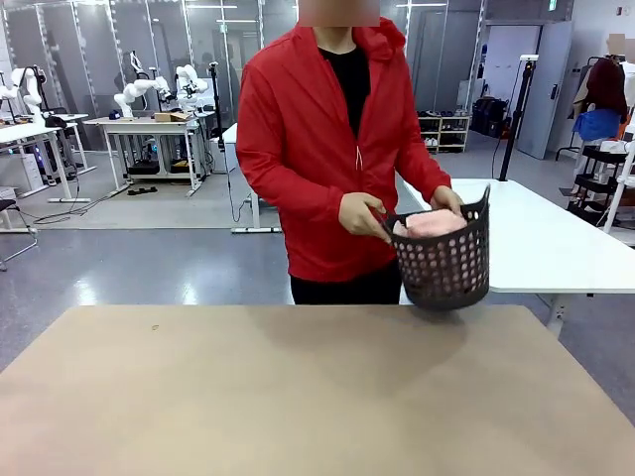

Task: Fold the towel.
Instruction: Grab the top end of the 100 cm Hotel Towel extended by the human.

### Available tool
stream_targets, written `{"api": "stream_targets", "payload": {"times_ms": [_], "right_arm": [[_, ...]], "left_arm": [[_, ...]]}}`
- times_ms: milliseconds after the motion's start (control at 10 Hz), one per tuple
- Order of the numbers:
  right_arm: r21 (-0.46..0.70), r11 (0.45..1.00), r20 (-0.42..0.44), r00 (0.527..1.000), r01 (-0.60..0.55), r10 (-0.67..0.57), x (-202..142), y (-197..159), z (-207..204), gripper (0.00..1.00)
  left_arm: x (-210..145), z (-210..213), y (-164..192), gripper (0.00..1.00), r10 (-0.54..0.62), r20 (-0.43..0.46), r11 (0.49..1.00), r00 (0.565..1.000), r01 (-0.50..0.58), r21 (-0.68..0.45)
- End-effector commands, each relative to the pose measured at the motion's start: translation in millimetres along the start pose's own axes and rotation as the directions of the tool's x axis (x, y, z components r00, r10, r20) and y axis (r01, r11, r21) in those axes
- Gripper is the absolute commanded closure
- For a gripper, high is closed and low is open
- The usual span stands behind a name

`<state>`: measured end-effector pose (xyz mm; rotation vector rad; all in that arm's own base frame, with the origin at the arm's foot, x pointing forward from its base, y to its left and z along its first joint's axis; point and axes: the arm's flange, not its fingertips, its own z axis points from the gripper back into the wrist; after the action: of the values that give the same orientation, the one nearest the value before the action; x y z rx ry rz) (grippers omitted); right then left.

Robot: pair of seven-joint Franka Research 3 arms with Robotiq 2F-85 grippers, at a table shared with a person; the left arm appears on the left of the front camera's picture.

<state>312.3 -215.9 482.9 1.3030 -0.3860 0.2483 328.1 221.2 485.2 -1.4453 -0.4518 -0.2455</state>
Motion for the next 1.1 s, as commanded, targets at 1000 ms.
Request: {"api": "stream_targets", "payload": {"times_ms": [1000], "right_arm": [[0.014, 1.000, 0.008, 1.000, -0.023, 0.023, 1.3, -0.4, 1.7, 0.00]], "left_arm": [[-1.0, 0.6, 0.6, 0.00, -0.015, 0.003, 1.000, 1.000, 0.016, -0.023]]}}
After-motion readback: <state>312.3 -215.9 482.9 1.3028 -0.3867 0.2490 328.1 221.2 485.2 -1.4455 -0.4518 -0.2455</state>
